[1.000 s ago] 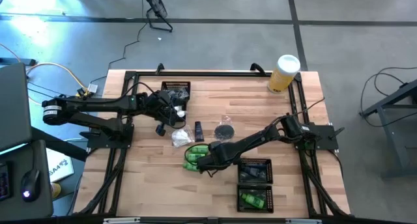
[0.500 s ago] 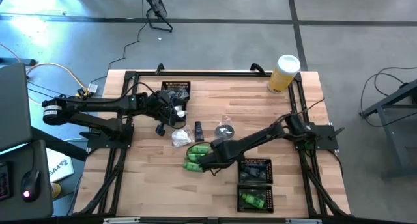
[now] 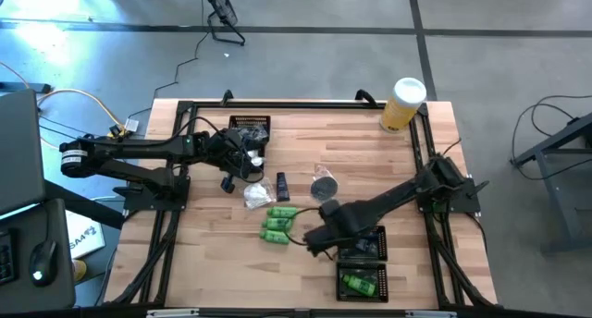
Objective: Pick & Place Travel size toiletries
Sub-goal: Put the blue shave cream into the middle bottom black basket
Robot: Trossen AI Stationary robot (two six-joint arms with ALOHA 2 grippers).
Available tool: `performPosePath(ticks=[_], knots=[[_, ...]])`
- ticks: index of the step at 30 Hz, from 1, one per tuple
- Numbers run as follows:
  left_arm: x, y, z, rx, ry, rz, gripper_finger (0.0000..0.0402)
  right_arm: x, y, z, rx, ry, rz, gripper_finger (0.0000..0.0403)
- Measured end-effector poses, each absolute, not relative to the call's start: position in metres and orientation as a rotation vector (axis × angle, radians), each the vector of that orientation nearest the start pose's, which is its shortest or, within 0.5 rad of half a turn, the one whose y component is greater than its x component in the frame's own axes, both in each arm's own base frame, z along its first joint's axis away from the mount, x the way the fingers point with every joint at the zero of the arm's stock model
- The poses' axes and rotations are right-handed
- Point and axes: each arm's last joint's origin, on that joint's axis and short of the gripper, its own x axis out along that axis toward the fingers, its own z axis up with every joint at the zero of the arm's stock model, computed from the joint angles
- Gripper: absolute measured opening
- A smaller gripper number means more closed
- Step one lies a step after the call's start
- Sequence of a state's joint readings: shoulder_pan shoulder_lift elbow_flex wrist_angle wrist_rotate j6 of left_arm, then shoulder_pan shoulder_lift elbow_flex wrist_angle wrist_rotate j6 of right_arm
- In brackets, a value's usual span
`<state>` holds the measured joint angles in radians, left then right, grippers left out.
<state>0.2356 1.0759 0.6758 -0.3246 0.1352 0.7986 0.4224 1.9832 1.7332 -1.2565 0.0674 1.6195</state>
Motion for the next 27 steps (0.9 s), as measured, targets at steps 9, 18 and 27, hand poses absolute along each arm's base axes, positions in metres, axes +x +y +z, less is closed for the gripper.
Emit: performPosePath(ticks=[9,18,27], knots=[[0.211,0.047,0.232,0.627,0.705,-0.191,0.0,0.312,0.186,0.275,0.823,1.31,-0.799,0.0133],[0.213,0.047,0.234,0.609,0.678,-0.174,0.0,0.275,0.223,0.274,0.701,1.35,-0.818,0.0133],[0.213,0.047,0.235,0.597,0.667,-0.163,0.0,0.26,0.228,0.256,0.674,1.364,-0.927,0.0133]])
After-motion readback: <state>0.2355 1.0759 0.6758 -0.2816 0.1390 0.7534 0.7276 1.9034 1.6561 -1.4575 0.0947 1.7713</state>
